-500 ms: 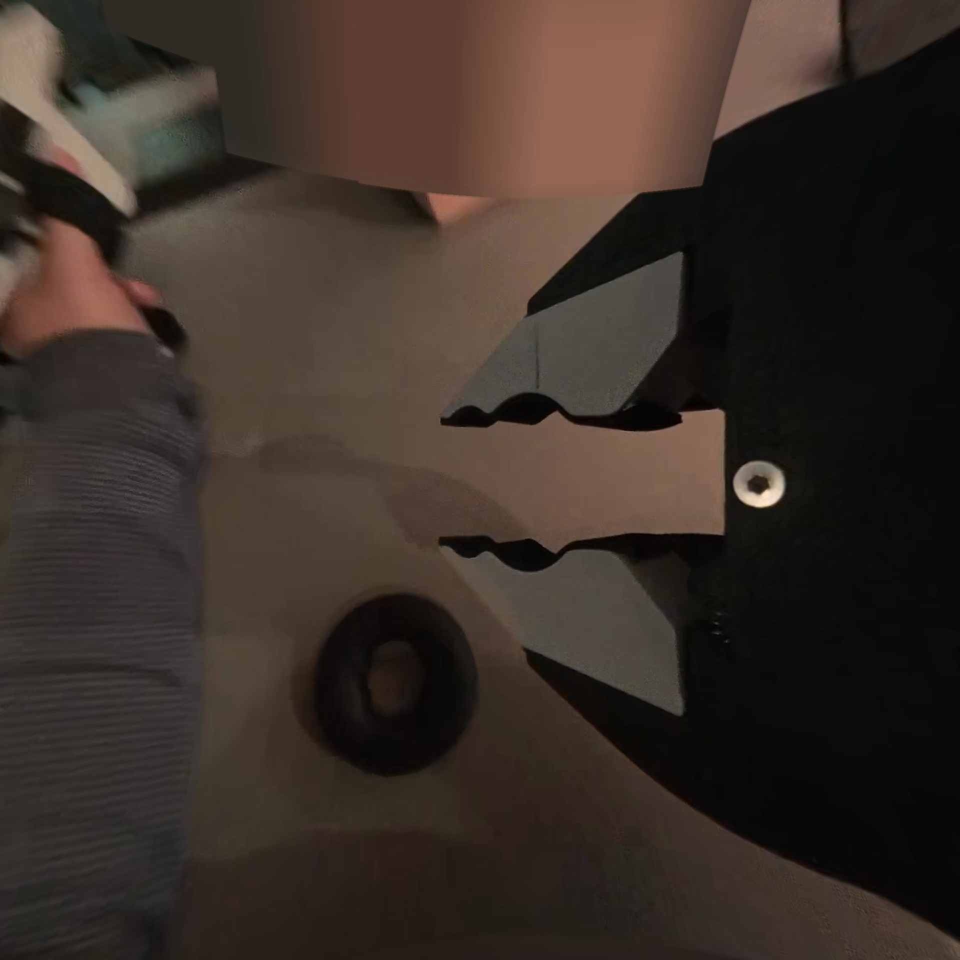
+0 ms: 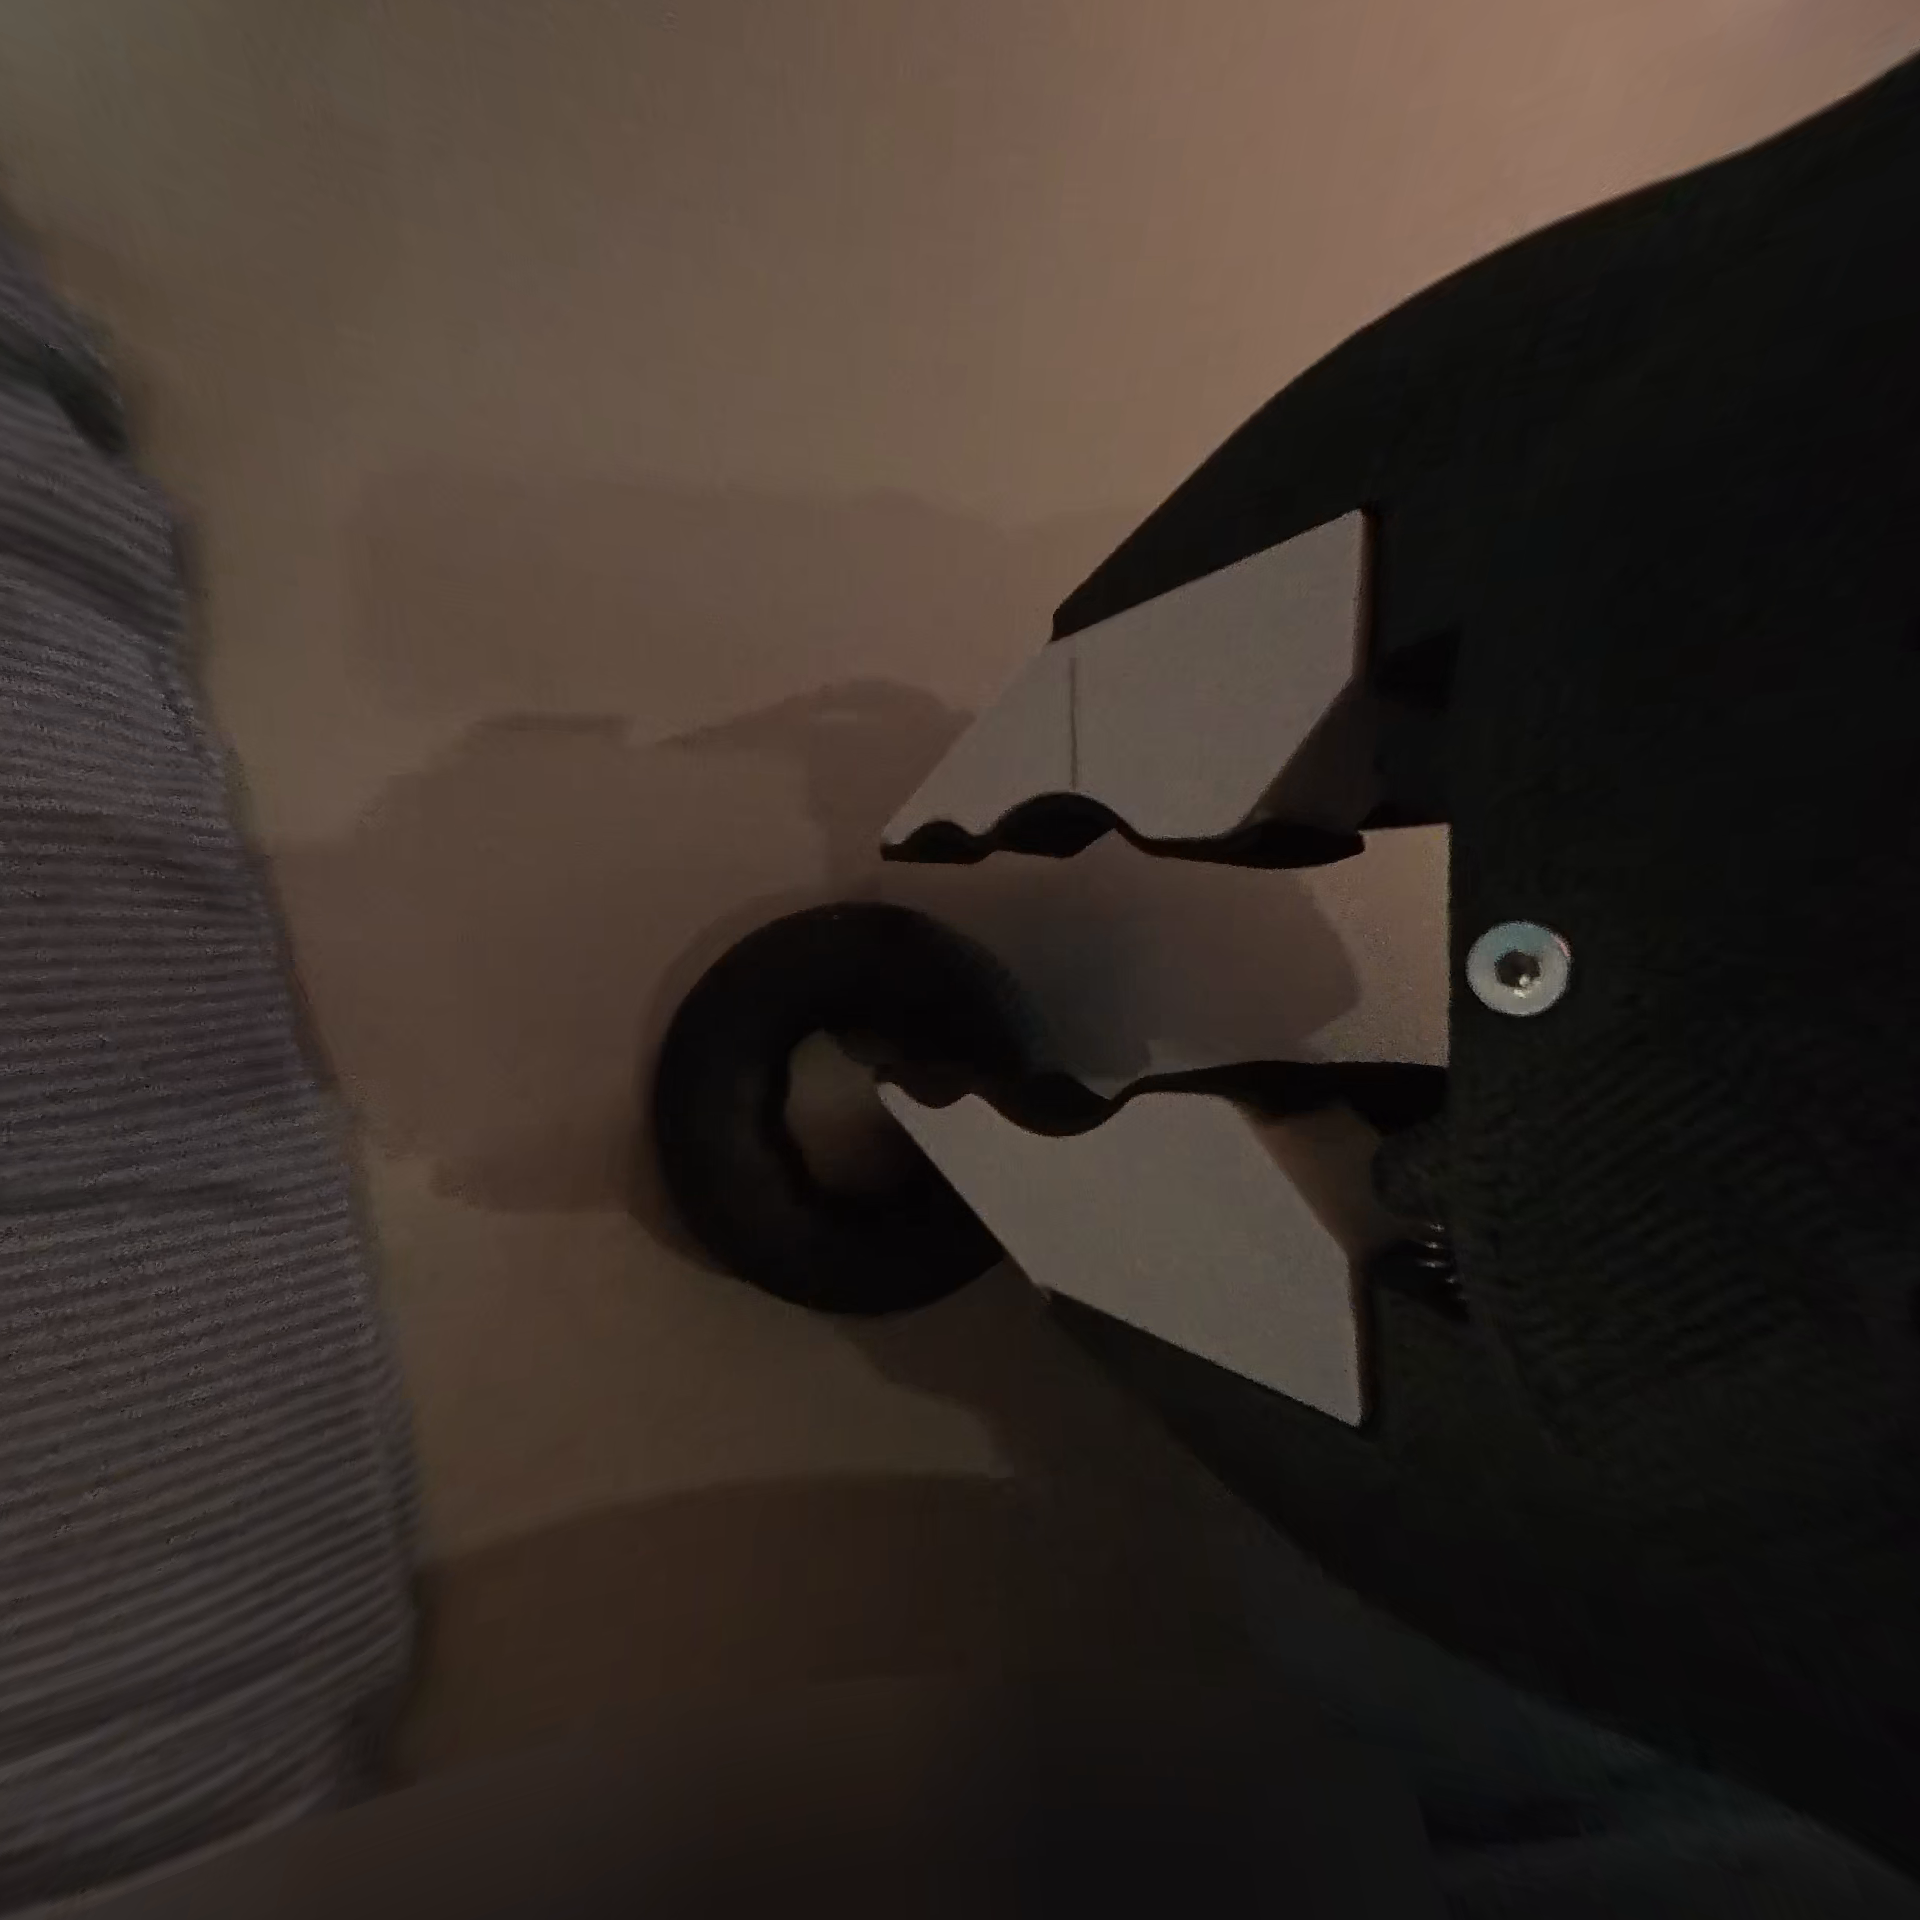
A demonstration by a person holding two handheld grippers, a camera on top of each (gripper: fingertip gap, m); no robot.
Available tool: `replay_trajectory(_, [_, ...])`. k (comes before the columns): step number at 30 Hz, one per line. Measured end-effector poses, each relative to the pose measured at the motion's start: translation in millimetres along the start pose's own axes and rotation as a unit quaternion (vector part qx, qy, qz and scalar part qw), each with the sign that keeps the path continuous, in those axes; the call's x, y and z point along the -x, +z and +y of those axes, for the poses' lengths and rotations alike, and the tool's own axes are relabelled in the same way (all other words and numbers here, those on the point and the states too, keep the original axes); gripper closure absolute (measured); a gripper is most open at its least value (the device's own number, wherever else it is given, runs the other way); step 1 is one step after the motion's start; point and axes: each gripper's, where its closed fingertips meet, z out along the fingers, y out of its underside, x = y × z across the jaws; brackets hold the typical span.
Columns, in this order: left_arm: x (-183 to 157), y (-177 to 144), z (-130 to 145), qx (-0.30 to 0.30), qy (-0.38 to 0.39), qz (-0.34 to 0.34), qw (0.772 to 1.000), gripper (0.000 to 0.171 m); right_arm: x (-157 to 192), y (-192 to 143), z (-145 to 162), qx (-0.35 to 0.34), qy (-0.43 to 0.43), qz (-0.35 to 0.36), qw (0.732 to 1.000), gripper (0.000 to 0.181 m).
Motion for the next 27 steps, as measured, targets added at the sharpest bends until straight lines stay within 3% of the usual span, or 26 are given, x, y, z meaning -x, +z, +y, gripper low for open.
replay_trajectory(1, [-1.8,0.2,-0.5,0.0,0.009,0.001,1.0,0.121,-0.1,1.2,0.3,0.013,-0.01,0.009,1.0,0.144])
replay_trajectory(10, [-7.1,0.3,-0.8,0.0,0.02,0.006,1.0,0.122,-2.1,11.1,-1.2,0.098,0.0,0.016,0.995,0.16])
replay_trajectory(16, [-7.7,0.2,-0.2,0.002,0.022,0.006,1.0,0.121,-6.8,-0.2,-9.6,0.058,-0.046,0.024,0.997,0.161])
replay_trajectory(21, [-9.5,1.1,0.9,0.004,0.024,0.009,1.0,0.121,-61.6,-80.2,-67.5,-0.021,-0.089,0.102,0.991,0.162])
replay_trajectory(25, [-11.7,1.1,2.3,0.008,0.028,0.011,1.0,0.121,-119.9,-181.2,-150.2,-0.025,-0.271,0.283,0.92,0.162])
replay_trajectory(27, [-12.4,0.4,3.0,0.009,0.029,0.012,0.999,0.121,-146.7,-231.6,-195.2,-0.039,-0.287,0.323,0.901,0.162])
